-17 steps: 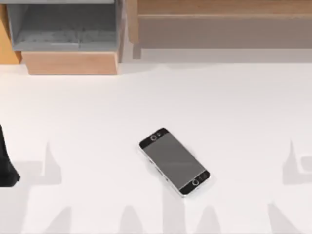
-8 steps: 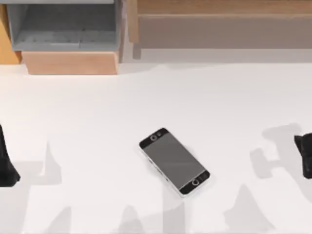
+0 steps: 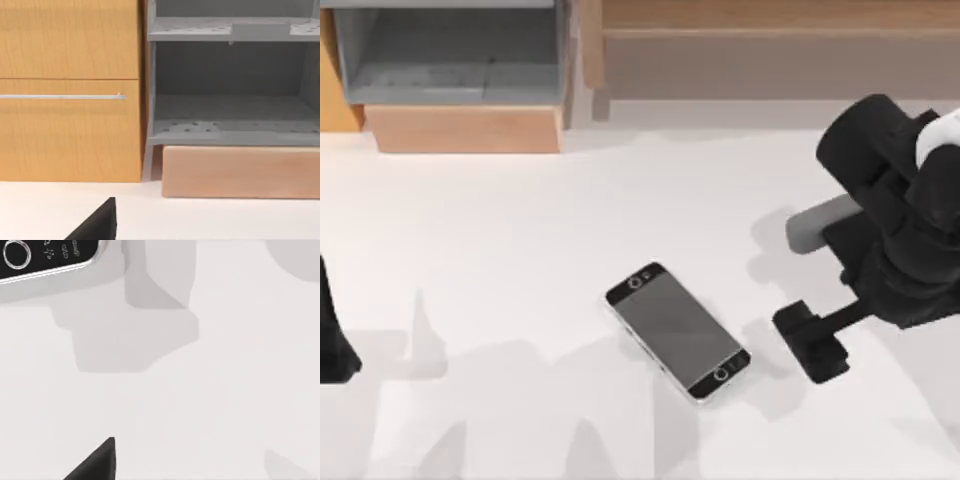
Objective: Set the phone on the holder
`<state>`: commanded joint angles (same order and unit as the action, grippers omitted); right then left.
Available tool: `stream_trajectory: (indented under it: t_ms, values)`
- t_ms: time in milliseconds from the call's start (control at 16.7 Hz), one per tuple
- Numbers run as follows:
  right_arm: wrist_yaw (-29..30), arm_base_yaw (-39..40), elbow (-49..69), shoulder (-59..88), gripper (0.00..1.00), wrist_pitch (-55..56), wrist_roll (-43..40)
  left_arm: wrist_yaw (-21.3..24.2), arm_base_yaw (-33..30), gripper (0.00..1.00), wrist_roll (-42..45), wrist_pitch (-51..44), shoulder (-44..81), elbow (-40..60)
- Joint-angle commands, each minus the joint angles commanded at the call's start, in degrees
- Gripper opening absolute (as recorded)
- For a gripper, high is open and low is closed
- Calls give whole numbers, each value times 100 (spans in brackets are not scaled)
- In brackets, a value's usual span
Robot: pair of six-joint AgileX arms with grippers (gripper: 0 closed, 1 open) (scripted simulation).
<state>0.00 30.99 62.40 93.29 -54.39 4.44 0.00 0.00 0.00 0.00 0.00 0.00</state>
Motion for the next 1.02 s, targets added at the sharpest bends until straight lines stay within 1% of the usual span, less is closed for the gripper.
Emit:
stream_trajectory:
  t_ms: [300, 540, 720, 1020]
  values:
    - [-30, 691, 2244, 2162, 100, -1087, 71, 0, 0, 100, 0, 0, 0, 0]
    - [-10, 1044, 3722, 3093, 100, -1412, 114, 0, 0, 100, 0, 0, 0, 0]
    - [14, 1174, 4305, 3369, 100, -1457, 131, 0, 0, 100, 0, 0, 0, 0]
    - [19, 1191, 4382, 3397, 100, -1457, 134, 0, 0, 100, 0, 0, 0, 0]
